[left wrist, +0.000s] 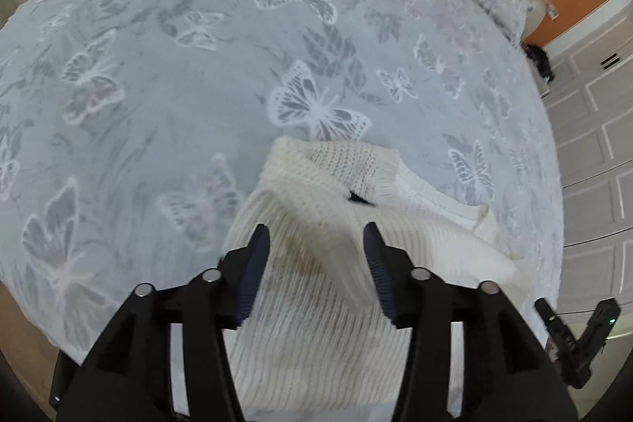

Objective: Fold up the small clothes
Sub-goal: 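Grasp the sweater hem with both grippers, then lift the hem with both grippers and fold it toward the collar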

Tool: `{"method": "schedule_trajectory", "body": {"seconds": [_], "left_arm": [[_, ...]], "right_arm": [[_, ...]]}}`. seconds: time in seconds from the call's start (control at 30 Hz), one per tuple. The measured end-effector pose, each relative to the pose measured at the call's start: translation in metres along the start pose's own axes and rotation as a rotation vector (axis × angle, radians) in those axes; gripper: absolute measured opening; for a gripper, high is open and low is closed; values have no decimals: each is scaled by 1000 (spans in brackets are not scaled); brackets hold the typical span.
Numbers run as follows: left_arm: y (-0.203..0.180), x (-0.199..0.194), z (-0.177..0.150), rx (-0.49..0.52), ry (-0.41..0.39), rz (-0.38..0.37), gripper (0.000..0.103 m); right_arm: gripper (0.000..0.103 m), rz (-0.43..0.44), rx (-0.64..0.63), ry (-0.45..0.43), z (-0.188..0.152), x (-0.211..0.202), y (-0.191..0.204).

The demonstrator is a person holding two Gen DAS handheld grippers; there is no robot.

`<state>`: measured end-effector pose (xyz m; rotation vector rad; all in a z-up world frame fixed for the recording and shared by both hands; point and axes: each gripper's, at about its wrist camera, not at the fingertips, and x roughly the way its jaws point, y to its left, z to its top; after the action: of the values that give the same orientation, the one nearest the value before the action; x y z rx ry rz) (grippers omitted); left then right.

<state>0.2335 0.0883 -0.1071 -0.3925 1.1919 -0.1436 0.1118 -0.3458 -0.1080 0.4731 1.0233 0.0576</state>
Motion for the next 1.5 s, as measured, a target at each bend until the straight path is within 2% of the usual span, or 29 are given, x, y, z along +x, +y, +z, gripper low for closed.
{"method": "schedule_trajectory", "body": {"seconds": [0.07,0.1,0.2,0.23,0.27,0.3,0.33,0.4,0.43,0.53,0.7,0.77,0.83,0.93,1.0,1.07,1.13,1.17,1.2,1.23,1.27,1.3,1.33,1.37,1.4,1.5], "left_arm": [[3,-3,-11,-11,20,-22,66],[4,0,-13,-25,29,-24,66],[-4,24,-13,-56,58,-31,66],[-5,32,-12,-72,62,-32,63],[-4,39,-12,-87,70,-33,48],[-3,49,-11,-108,95,-39,24],[0,55,-12,-123,114,-47,12],[8,56,-16,-183,143,-98,10],[11,48,-20,-193,133,-131,9],[16,-1,-38,-125,86,-190,9],[42,-123,-98,-121,92,-341,9],[44,-167,-115,-102,78,-348,9],[43,-196,-122,-113,55,-331,9],[37,-190,-110,-134,47,-341,10],[20,-160,-84,-77,21,-288,10],[0,-117,-48,-32,-13,-172,12],[-10,-71,-17,-27,-38,-54,22],[-14,-44,-2,-34,-42,17,41],[-14,-26,6,-58,-40,89,42],[-11,-16,10,-75,-45,150,42],[-9,-14,10,-76,-59,183,42],[-6,-20,6,-75,-73,166,47],[-3,-28,0,-74,-82,144,53],[2,-38,-10,-75,-82,136,70],[8,-46,-20,-75,-90,129,74],[19,-53,-42,-42,-99,137,74]], "right_arm": [[55,61,41,20,-10,6,2],[56,73,53,26,-10,11,2],[57,74,82,49,-2,36,8],[53,58,90,47,0,42,10],[31,42,101,50,4,51,10],[10,40,118,65,6,57,8],[8,43,144,78,6,59,6],[8,99,176,47,1,42,4],[7,122,150,26,-6,24,8],[7,236,83,-40,-38,-45,16],[7,398,-67,-102,-99,-177,41],[7,416,-149,-112,-112,-222,60],[7,411,-195,-128,-113,-241,70],[7,413,-221,-173,-90,-228,76],[7,353,-250,-204,-59,-187,76],[8,267,-192,-183,-17,-125,63],[12,122,-87,-130,16,-67,45],[12,5,-61,-89,29,-35,35],[14,-99,-37,-50,34,-17,30],[15,-130,-34,-28,34,-10,29],[15,-129,-42,-53,25,-15,31],[17,-129,-49,-78,15,-24,33],[29,-131,-49,-86,6,-30,32],[41,-131,-38,-94,-12,-41,30],[43,-133,-27,-105,-24,-46,27],[44,-155,-19,-78,-53,-46,13]]}}
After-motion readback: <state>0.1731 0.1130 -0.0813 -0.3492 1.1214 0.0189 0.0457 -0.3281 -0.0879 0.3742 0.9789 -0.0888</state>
